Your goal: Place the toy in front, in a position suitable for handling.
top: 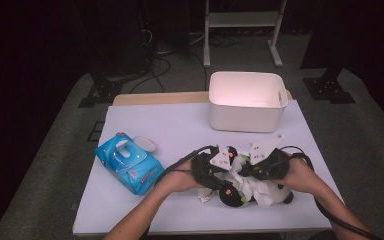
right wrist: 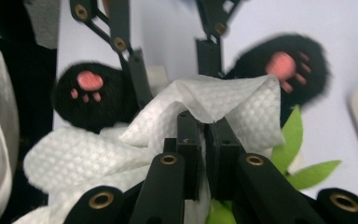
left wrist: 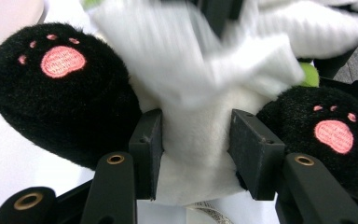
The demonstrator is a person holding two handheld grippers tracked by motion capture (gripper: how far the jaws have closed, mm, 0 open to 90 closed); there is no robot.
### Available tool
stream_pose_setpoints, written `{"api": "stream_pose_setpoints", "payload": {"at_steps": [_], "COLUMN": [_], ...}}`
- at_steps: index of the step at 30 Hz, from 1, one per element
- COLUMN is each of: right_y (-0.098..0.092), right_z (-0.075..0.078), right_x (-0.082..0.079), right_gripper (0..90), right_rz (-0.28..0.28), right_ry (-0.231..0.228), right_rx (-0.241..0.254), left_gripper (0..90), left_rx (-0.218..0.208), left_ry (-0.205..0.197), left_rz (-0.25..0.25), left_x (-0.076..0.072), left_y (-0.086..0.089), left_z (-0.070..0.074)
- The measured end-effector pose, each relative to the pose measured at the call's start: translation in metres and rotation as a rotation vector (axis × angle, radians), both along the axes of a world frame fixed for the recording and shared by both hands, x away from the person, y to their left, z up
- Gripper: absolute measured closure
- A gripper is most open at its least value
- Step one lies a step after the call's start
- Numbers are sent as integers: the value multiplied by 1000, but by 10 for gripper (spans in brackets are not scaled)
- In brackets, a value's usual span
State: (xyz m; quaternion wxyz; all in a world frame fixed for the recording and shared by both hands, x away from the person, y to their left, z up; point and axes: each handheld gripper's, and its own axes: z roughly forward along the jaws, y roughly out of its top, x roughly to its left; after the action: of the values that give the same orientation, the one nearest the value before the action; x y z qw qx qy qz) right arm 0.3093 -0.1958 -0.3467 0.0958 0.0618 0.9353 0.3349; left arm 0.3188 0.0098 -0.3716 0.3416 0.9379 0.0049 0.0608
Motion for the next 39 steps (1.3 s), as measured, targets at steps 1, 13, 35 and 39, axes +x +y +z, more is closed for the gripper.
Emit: {"api": "stream_pose_setpoints", "payload": {"at_steps": [1,13,35,39], "right_y": [-5,-12,-16,-22], "right_z": [1,-6,6,5], "right_x": [0,5,14,16], "right_gripper": [844,849,850,852], "right_rz": [-13,-42,-76,-88], "right_ry": [-3,39,11,26], "right_rx": [-3,25,31,38], "left_gripper": [543,518,539,537], "left_rx": [-1,16,27,26], "left_ry": [2,-12,1,-3], "left_rz": [1,6,1,0], "left_x": [0,1,-2,-1], "left_y": [0,1,-6,-6], "left_z": [0,8,3,4]}}
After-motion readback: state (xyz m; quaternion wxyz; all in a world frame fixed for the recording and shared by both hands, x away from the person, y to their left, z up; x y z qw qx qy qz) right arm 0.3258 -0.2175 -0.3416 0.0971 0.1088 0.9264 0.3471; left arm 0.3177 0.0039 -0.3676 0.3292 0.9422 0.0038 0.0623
